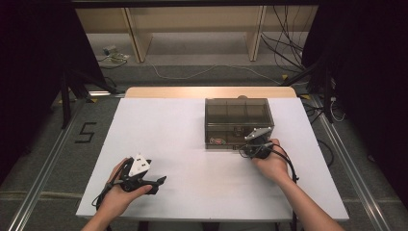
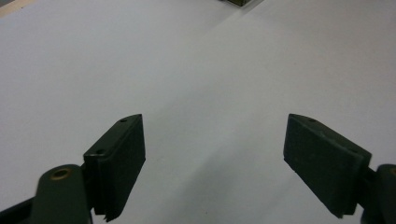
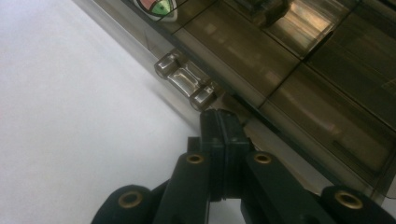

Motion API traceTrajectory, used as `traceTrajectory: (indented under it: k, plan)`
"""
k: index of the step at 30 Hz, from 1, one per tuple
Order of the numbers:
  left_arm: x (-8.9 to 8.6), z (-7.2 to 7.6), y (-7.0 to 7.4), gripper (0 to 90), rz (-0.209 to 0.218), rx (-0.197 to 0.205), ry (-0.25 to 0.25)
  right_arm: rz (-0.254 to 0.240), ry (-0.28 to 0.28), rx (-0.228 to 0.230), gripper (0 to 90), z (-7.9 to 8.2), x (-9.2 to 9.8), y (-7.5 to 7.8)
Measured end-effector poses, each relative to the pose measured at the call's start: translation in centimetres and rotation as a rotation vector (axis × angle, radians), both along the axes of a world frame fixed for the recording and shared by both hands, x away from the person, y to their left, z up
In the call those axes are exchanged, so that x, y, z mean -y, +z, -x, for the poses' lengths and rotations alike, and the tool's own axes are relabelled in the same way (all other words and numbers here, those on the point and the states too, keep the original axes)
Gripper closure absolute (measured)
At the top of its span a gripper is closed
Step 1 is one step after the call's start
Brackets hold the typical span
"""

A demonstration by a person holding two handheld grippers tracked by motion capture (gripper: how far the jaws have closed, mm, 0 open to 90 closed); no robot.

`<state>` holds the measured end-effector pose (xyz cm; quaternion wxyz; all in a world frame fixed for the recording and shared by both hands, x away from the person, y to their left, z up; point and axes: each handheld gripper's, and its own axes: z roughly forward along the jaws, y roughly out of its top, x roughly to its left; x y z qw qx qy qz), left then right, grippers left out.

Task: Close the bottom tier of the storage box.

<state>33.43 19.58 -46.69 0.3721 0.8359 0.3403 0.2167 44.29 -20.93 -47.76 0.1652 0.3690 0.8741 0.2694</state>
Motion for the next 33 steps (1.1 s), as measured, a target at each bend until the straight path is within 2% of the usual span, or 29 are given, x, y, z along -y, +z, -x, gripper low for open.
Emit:
traceTrajectory:
  k: [33]
  plan:
    - [0.03,-0.01,-0.03,20.8,0.0,-0.002,0.0,-0.017,-0.021,0.015,90.0,-0.94,-0.1,0.37]
